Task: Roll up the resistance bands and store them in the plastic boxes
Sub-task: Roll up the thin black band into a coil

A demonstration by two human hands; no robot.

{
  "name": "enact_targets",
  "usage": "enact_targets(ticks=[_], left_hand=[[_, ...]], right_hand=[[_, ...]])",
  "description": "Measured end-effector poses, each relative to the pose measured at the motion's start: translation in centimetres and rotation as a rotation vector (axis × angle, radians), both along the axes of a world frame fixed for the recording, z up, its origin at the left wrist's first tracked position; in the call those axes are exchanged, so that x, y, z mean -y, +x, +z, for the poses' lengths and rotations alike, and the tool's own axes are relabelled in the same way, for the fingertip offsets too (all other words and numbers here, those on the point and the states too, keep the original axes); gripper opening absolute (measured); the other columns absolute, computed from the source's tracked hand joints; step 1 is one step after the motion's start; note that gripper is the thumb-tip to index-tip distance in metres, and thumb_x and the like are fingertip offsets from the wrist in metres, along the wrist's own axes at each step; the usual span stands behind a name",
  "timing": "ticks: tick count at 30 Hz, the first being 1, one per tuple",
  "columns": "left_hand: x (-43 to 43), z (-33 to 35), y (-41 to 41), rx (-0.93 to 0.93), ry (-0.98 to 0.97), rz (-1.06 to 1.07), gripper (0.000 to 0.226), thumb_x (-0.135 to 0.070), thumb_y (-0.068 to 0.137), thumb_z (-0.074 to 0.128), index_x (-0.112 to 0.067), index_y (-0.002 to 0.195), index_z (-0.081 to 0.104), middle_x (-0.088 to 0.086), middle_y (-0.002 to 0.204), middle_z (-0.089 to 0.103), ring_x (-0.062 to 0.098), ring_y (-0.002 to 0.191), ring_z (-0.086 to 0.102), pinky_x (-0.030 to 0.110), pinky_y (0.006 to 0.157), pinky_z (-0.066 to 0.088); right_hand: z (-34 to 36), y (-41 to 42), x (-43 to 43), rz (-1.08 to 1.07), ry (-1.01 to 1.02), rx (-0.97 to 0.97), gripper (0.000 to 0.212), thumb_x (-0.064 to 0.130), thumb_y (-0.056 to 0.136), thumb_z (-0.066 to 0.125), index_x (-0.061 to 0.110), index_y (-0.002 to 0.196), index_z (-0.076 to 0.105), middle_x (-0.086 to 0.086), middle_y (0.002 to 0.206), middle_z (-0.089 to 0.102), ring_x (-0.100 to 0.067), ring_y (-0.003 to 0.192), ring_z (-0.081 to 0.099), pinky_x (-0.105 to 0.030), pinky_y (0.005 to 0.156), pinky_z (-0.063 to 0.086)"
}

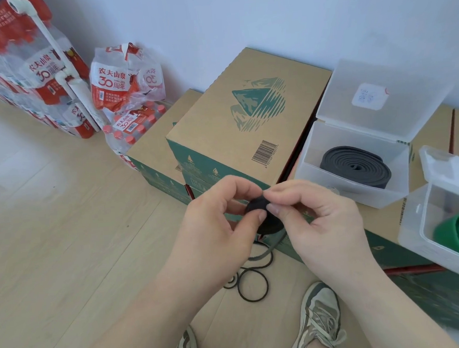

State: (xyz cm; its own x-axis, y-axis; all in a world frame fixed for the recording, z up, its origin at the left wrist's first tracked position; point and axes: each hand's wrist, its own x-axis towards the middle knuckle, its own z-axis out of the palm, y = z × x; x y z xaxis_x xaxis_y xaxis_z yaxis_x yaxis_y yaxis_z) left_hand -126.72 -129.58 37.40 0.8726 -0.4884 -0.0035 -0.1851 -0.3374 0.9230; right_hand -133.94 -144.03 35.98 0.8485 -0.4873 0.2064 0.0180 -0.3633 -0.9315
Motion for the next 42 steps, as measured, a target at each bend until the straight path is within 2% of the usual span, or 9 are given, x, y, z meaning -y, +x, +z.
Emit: enact_targets(ticks=[5,11,14,19,26,31,35,39,42], left_hand=[[0.0,0.1,0.5,-0.077,-0.143,0.079,0.035,0.001,0.093,0.069,-0.033,0.101,0.07,-0.009,0.094,0.076,0.015,0.087,0.074,0.036,0.075,0.065],[0.3,0.3,0.2,-0.304,-0.303,0.081,0.024,0.005,0.098,0.061,-0.019,0.103,0.062,0.0,0.101,0.072,0.017,0.09,0.077,0.031,0.074,0.064],[-0.1,-0.6,0.3,0.014,-0.009,0.045,0.02,-0.01,0.093,0.073,-0.027,0.099,0.064,-0.014,0.101,0.071,0.003,0.098,0.07,0.03,0.072,0.063],[-0.2,-0.9,0.0,0.269,0.047,-0.058,0.038,-0.003,0.088,0.075,-0.026,0.117,0.067,-0.018,0.102,0.072,0.0,0.1,0.068,0.021,0.073,0.059],[0.0,-0.4,0.3,-0.004,-0.176,0.063,0.035,0.004,0.092,0.069,-0.029,0.104,0.068,-0.012,0.096,0.074,0.014,0.091,0.072,0.035,0.076,0.064],[-0.1,-0.3,0.7,-0.179,-0.295,0.059,0.033,0.006,0.096,0.064,-0.024,0.108,0.064,-0.002,0.102,0.074,0.019,0.098,0.072,0.036,0.078,0.064],[-0.2,-0.5,0.3,0.058,-0.016,-0.002,0.029,-0.008,0.093,0.071,-0.032,0.107,0.063,-0.021,0.101,0.07,-0.001,0.098,0.066,0.014,0.072,0.055],[-0.2,-0.8,0.0,0.351,0.05,-0.075,0.034,-0.006,0.091,0.07,-0.028,0.116,0.067,-0.019,0.106,0.07,0.002,0.102,0.065,0.023,0.077,0.059],[-0.1,-0.7,0.1,0.243,-0.021,0.002,0.037,0.002,0.089,0.071,-0.029,0.11,0.069,-0.017,0.097,0.072,0.004,0.097,0.069,0.024,0.072,0.061]], right_hand=[[0.8,0.1,0.4,-0.109,0.284,-0.066,0.024,0.005,0.079,0.086,0.025,0.09,0.078,0.001,0.079,0.079,-0.008,0.071,0.073,-0.021,0.07,0.06],[0.5,0.2,-0.1,-0.061,0.309,-0.038,0.03,-0.005,0.087,0.076,0.024,0.094,0.076,0.008,0.091,0.081,-0.005,0.083,0.074,-0.014,0.077,0.055],[0.3,0.0,0.2,-0.059,0.082,-0.027,0.034,-0.01,0.089,0.071,0.024,0.092,0.079,0.01,0.092,0.078,-0.005,0.09,0.072,-0.009,0.08,0.051],[-0.5,-0.2,-0.1,0.032,-0.167,0.025,0.03,-0.011,0.088,0.072,0.017,0.09,0.084,0.009,0.099,0.077,-0.014,0.099,0.072,-0.024,0.085,0.056],[0.5,0.0,0.4,-0.113,0.18,-0.044,0.031,0.003,0.086,0.079,0.032,0.095,0.078,0.013,0.091,0.08,-0.008,0.089,0.075,-0.02,0.083,0.058],[0.6,0.2,0.0,-0.102,0.224,-0.022,0.031,0.0,0.089,0.075,0.03,0.094,0.077,0.014,0.092,0.08,-0.004,0.086,0.075,-0.015,0.079,0.056],[0.1,0.0,0.1,-0.074,-0.018,-0.004,0.031,-0.01,0.089,0.07,0.02,0.092,0.077,0.007,0.093,0.076,-0.011,0.091,0.071,-0.012,0.081,0.052],[-0.6,-0.1,-0.1,-0.017,-0.204,0.053,0.029,-0.017,0.087,0.066,0.01,0.089,0.077,0.002,0.095,0.072,-0.013,0.094,0.069,-0.015,0.084,0.051],[-0.1,-0.1,-0.2,-0.044,-0.109,0.028,0.029,-0.009,0.087,0.073,0.019,0.093,0.078,0.009,0.092,0.075,-0.011,0.092,0.071,-0.014,0.083,0.052]])
